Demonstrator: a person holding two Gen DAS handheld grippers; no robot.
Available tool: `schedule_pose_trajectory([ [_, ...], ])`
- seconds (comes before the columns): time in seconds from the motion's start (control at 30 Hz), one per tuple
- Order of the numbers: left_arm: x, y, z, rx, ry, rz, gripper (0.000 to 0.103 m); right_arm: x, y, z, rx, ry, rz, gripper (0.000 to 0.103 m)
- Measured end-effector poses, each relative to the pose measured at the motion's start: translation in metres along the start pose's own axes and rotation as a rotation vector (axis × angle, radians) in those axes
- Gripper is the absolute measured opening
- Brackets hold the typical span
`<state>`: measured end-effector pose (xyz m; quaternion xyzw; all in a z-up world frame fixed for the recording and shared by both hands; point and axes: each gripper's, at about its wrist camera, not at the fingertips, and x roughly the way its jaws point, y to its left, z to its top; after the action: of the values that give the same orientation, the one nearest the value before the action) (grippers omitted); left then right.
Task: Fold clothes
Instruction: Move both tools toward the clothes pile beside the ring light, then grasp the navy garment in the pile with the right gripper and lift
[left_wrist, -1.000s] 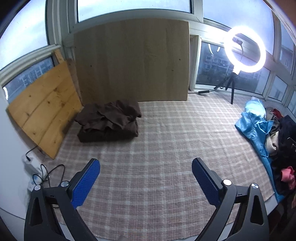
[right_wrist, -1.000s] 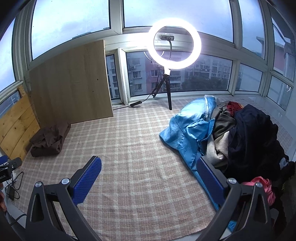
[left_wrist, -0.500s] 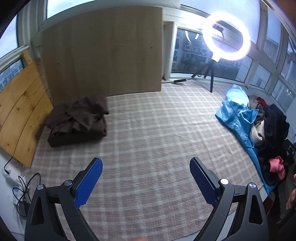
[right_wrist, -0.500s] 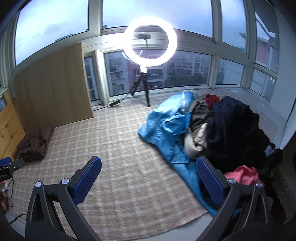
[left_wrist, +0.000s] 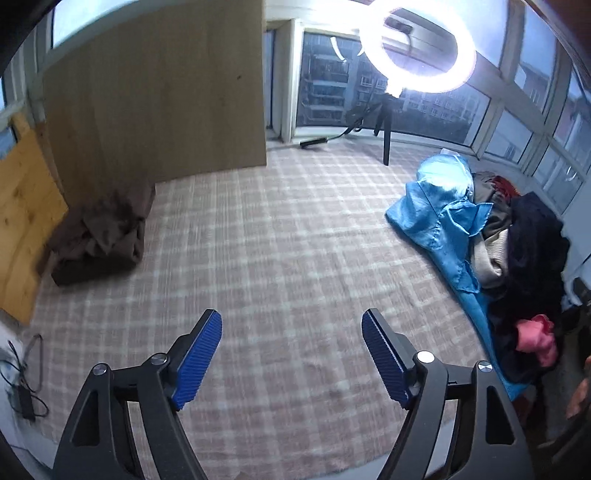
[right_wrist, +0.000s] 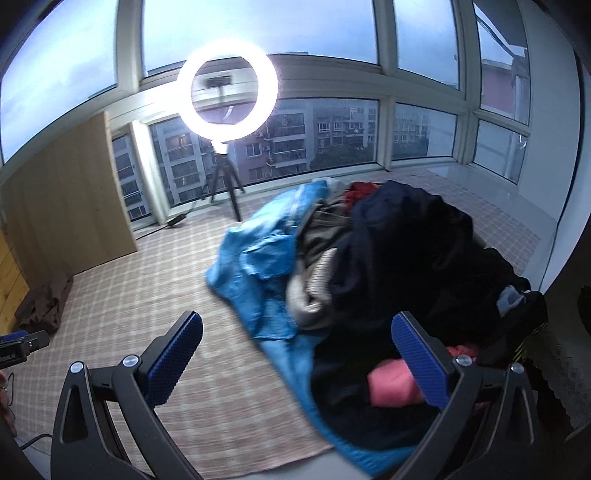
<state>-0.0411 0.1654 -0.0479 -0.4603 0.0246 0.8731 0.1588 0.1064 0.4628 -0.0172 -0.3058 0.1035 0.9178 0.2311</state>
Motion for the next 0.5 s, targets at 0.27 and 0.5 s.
schedule_pose_trajectory([
  [0.27, 0.015, -0.080, 0.015, 0.050, -0.008, -0.006, 0.091, 0.024, -0.084, 0.020, 0.019, -0.003, -0.030, 0.103],
  [0.5, 0.034, -0.143, 0.026, 0.102, -0.017, 0.035, 0.091, 0.039, -0.141, 0.035, 0.021, -0.020, -0.055, 0.103],
])
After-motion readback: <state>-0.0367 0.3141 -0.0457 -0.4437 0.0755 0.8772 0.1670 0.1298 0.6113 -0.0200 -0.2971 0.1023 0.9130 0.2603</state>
